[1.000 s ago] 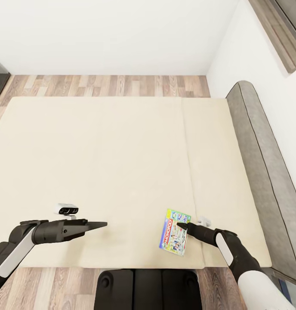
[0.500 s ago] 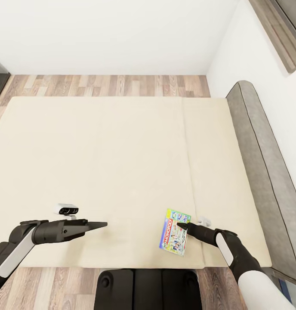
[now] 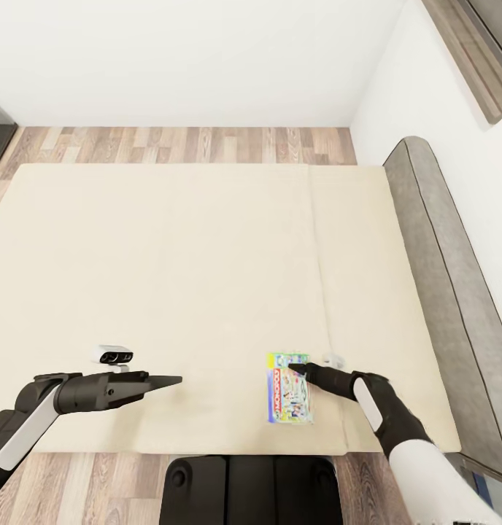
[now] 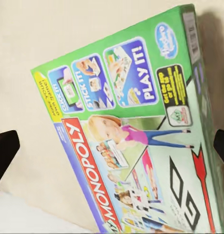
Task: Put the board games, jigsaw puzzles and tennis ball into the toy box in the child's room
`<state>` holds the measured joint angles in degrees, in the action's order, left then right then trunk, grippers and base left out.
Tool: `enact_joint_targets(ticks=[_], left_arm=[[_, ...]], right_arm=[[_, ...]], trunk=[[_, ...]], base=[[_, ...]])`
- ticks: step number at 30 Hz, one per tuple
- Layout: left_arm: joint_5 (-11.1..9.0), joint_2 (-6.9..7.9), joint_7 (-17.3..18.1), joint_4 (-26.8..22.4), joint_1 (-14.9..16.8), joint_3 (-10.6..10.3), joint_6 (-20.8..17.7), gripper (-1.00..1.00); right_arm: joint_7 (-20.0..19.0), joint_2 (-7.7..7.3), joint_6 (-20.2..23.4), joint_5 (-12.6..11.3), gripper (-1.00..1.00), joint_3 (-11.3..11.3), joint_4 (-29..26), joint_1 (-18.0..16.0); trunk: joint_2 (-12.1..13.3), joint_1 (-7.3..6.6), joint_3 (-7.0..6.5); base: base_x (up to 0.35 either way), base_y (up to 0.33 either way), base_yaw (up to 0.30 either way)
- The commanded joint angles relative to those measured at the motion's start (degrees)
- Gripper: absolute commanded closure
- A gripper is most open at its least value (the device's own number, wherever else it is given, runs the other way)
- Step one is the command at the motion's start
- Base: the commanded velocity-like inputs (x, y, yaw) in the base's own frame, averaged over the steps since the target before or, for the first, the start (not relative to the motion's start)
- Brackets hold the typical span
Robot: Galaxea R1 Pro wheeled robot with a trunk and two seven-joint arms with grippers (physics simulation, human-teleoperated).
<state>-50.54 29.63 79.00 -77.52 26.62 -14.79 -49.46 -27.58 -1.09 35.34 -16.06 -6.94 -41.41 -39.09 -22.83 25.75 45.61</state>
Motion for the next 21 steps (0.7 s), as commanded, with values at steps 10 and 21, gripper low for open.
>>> enact_joint_targets(ticks=[10, 21], left_arm=[[-0.36, 0.07, 0.09, 0.00, 0.05, -0.15, -0.55, -1.00], [-0.34, 0.07, 0.05, 0.00, 0.05, -0.23, -0.63, -1.00]], right_arm=[[1.00, 0.72, 1.03, -0.05, -1.00, 3.43, 0.10, -0.93], [3.78, 0.09, 1.05, -0.03, -1.00, 3.68, 0.31, -0.99]], trunk=[[-0.09, 0.03, 0.06], [-0.09, 0.03, 0.06]], base=[[0.000, 0.000, 0.000], [0.000, 0.000, 0.000]])
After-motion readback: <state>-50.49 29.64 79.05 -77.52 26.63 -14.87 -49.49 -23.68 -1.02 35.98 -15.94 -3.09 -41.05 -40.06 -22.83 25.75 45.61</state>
